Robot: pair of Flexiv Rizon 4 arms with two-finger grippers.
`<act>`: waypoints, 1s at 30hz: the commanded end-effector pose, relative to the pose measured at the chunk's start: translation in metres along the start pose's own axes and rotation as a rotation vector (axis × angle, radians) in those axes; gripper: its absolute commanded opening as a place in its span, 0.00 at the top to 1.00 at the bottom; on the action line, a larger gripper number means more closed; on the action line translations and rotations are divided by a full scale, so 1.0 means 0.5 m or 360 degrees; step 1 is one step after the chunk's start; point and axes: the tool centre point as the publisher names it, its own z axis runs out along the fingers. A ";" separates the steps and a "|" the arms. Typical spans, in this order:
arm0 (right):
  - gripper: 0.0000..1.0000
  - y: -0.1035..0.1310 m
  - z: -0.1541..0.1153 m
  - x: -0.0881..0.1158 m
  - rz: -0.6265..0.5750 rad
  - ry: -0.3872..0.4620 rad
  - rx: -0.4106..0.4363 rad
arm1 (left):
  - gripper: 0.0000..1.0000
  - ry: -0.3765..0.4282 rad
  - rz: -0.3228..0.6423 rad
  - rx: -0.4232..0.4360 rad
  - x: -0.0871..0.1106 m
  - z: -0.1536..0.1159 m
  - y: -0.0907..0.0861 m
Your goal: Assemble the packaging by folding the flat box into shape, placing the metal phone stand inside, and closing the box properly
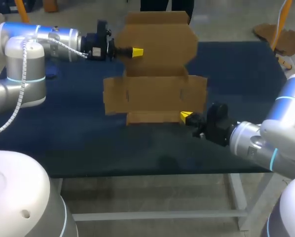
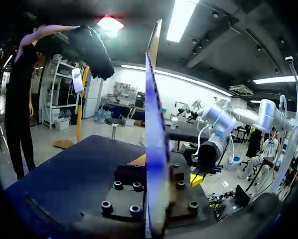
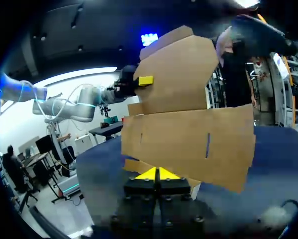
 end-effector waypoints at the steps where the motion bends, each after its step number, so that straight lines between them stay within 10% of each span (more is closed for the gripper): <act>1: 1.00 -0.005 -0.005 0.001 -0.0003 0.0003 -0.0012 | 1.00 -0.0088 -0.0006 -0.0016 0.048 -0.013 -0.012; 30: 1.00 -0.014 -0.004 0.028 -0.0027 0.0029 0.0007 | 1.00 0.0017 -0.0210 -0.0001 0.092 -0.015 -0.023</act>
